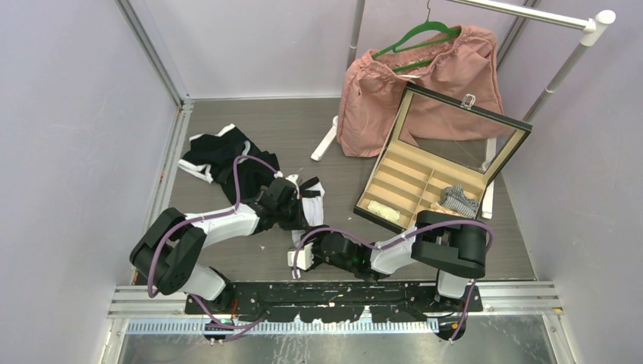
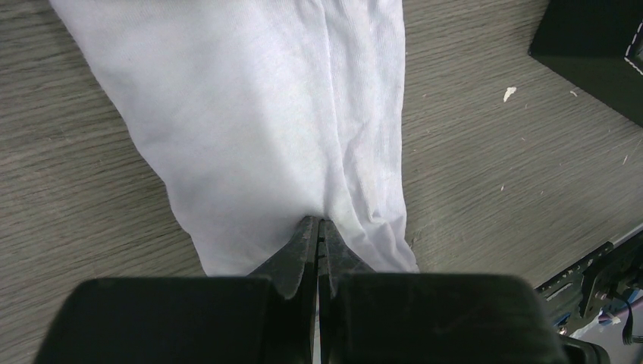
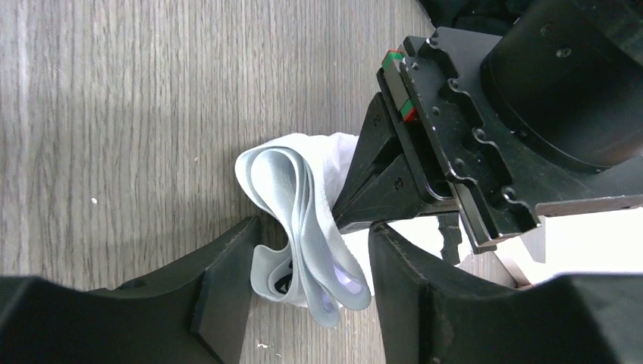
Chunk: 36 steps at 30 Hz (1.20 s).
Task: Roll the underwear
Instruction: Roll the underwear to the center of the board.
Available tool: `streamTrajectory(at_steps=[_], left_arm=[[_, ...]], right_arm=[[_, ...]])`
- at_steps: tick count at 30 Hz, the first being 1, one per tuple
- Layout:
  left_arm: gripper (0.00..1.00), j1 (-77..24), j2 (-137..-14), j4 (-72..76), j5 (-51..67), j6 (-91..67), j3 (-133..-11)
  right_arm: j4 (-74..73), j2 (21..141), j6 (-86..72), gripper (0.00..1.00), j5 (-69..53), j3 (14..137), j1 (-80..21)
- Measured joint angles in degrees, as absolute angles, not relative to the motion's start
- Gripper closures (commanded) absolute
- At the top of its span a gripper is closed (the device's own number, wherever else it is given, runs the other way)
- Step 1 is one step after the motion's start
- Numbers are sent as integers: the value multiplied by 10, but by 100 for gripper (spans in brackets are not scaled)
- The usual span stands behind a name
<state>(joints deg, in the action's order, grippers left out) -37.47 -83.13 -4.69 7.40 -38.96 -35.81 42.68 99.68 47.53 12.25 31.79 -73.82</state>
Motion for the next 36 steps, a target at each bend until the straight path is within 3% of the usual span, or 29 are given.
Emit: streamTrajectory(at_steps=[15, 24, 31, 36], left_arm=[[99, -374, -832, -45, 76, -390, -357], [99, -373, -832, -39, 83, -390, -354], [99, -367, -811, -37, 86, -390, -341], [96, -356, -724, -94, 70, -397, -337]], right_arm=[[367, 990, 469, 69, 129, 326, -748], [317, 986, 458, 98, 119, 344, -739], [263, 971, 407, 99, 96, 365, -723], [211, 950, 346, 99, 80, 376, -719]])
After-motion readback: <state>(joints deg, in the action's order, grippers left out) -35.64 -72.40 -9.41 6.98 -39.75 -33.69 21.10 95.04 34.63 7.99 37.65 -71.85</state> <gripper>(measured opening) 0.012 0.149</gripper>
